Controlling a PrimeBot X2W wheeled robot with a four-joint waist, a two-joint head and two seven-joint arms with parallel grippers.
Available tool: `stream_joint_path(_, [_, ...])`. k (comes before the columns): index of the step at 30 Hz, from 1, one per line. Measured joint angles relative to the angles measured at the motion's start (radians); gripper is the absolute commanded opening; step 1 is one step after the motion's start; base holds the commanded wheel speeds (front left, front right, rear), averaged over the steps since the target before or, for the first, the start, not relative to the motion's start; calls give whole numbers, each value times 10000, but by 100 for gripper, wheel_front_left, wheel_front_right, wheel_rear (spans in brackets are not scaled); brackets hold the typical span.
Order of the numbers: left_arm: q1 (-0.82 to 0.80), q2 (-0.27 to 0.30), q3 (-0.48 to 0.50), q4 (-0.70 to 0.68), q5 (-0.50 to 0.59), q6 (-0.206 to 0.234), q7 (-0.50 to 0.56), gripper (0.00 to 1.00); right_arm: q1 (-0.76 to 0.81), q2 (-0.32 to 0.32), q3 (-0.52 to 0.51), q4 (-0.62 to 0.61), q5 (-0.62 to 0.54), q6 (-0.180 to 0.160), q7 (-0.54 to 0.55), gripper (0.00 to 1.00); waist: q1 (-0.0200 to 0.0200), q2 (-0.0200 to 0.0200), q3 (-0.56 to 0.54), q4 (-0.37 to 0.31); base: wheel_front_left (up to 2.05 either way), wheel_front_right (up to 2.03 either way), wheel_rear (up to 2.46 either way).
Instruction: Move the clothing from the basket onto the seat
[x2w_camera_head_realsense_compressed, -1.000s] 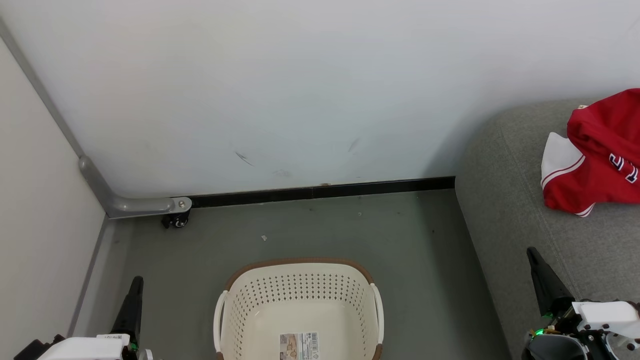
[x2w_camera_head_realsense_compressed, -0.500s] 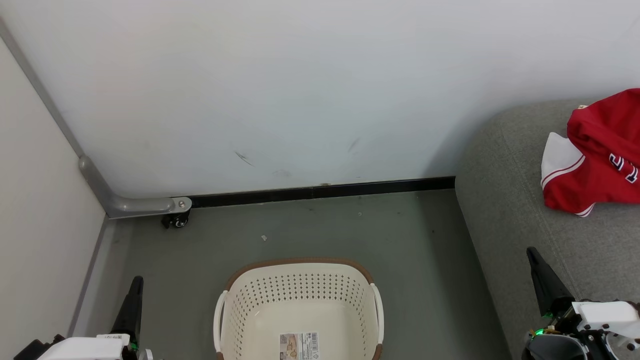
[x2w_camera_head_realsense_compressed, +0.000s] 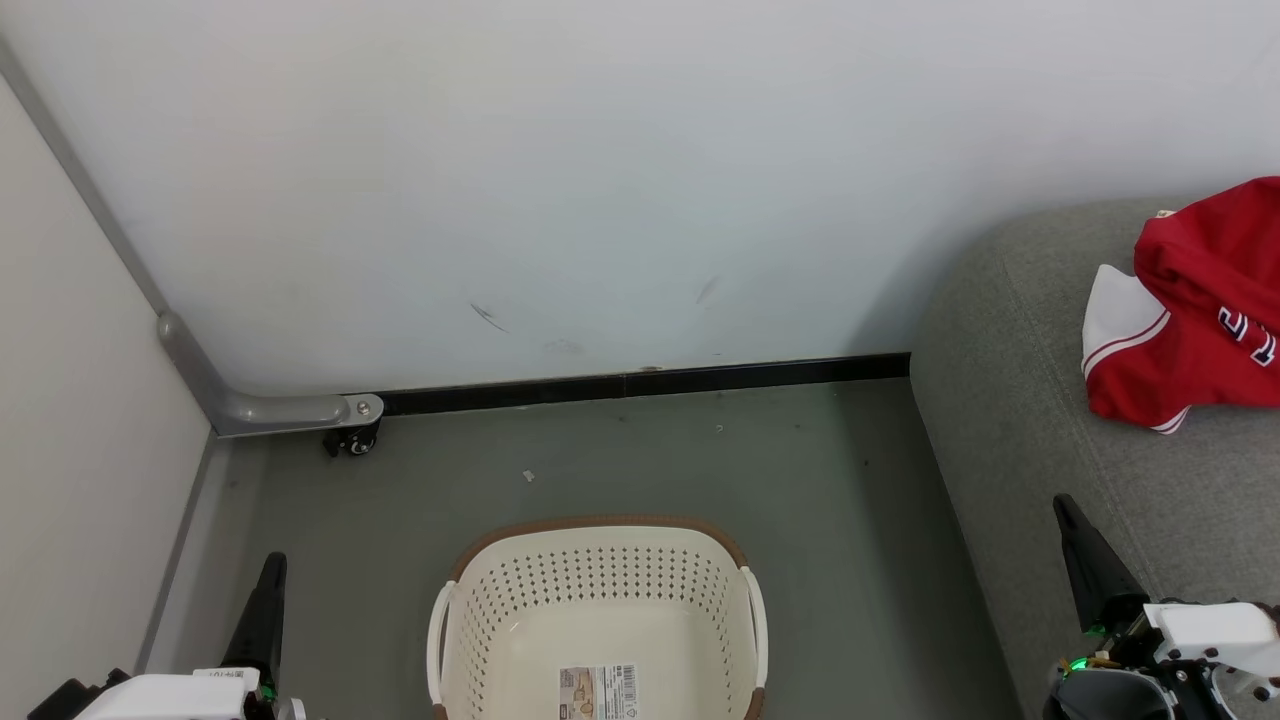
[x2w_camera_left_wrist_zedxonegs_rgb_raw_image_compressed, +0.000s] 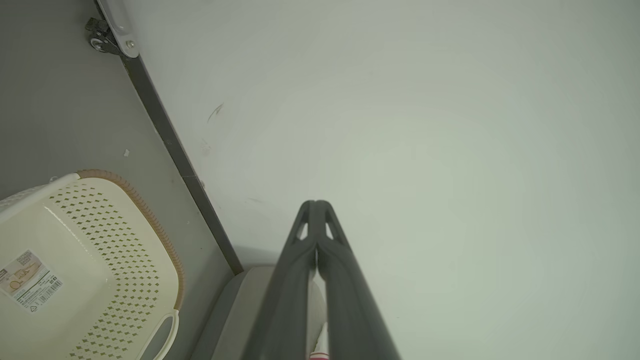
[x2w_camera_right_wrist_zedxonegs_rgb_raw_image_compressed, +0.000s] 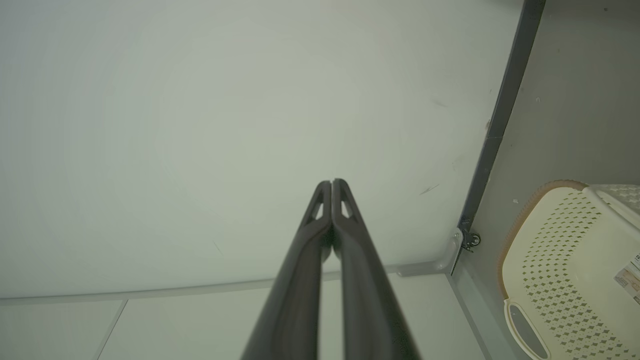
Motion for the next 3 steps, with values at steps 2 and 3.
stream_joint_path(2, [0,0,0,0,0,0,0,0,0,0,0,0,0,0,0,0,0,0,0,0,0,0,0])
stream_joint_path(3, [0,0,0,0,0,0,0,0,1,0,0,0,0,0,0,0,0,0,0,0,0,0,0])
